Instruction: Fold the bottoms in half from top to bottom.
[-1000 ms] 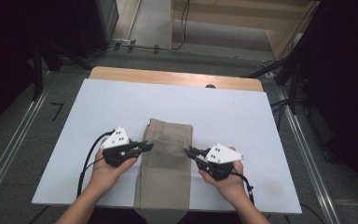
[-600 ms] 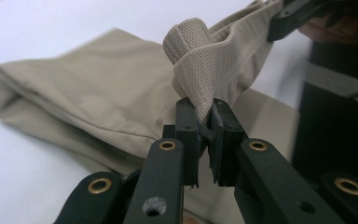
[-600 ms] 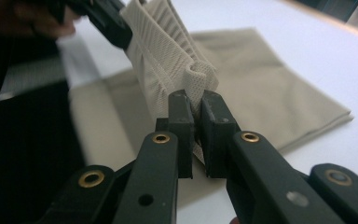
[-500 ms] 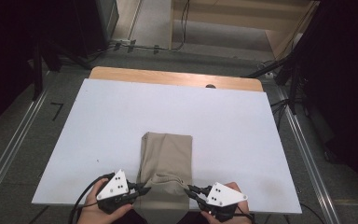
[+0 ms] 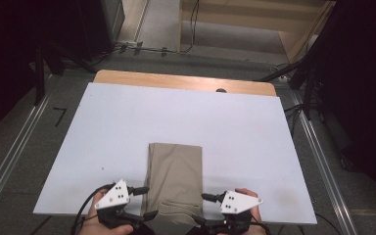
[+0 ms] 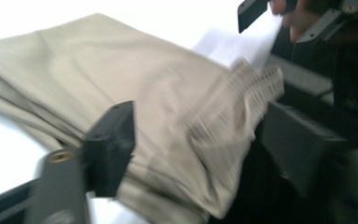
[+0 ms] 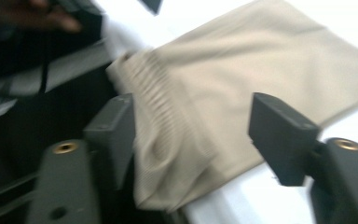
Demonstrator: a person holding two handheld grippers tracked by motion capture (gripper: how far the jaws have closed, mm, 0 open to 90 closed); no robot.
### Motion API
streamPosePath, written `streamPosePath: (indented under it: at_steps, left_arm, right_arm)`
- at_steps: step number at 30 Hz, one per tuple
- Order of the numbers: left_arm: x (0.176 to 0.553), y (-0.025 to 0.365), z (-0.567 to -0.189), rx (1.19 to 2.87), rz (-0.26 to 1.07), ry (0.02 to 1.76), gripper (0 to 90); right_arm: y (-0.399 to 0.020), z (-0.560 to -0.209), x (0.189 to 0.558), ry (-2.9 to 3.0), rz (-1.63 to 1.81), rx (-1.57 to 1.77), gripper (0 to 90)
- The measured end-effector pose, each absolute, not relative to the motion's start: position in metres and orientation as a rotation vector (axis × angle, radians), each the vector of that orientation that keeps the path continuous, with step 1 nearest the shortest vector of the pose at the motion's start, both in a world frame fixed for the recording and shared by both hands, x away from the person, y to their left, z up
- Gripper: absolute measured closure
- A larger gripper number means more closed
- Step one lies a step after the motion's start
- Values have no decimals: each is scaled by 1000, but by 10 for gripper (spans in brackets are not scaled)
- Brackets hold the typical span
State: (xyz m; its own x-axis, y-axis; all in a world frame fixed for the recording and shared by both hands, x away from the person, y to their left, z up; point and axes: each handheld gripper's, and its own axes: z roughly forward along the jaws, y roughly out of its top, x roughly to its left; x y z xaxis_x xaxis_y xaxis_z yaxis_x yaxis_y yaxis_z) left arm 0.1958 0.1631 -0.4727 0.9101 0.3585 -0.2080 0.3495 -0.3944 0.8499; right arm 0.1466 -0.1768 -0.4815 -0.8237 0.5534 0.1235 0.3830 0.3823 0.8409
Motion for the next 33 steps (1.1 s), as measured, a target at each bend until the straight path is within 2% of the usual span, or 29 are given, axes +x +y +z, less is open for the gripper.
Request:
streamPosePath:
  at_steps: [1,3,5,6,9,11,17,18,19,21,26,27,29,33]
  left_arm:
    - [201,163,-470,2001,11,516,156]
    - [212,161,-467,2009,27,510,112]
    - [228,159,-465,2007,2,506,18]
    - [236,157,-465,2009,5,510,0]
    - [261,151,-466,2021,24,556,0]
    - [279,147,-468,2018,20,578,0]
    - [328,139,-478,2026,12,685,0]
    - [334,139,-481,2034,13,700,0]
    - [340,139,-483,2047,16,716,14]
    - [349,138,-487,2073,51,775,140]
    - [360,136,-495,2125,67,850,373]
    - [361,137,-496,2130,68,855,401]
    - [362,137,-498,2154,61,864,458]
    - [362,139,-502,2172,52,873,508]
  right_arm:
    - [-178,-479,152,2439,1429,867,236]
    - [-182,-474,164,2391,1429,923,196]
    - [-185,-471,179,2372,1443,977,150]
    - [-187,-471,187,2372,1444,998,121]
    - [-189,-471,211,2376,1442,1063,71]
    - [-188,-473,227,2363,1405,1105,4]
    - [-188,-491,278,2349,1306,1222,10]
    - [-189,-495,285,2355,1291,1241,46]
    - [-189,-498,292,2354,1287,1247,73]
    - [-190,-502,302,2342,1279,1283,183]
    - [-186,-508,319,2366,1216,1305,334]
    - [-185,-510,321,2372,1194,1307,381]
    - [-182,-513,325,2403,1156,1302,404]
    - [-177,-517,327,2378,1113,1291,475]
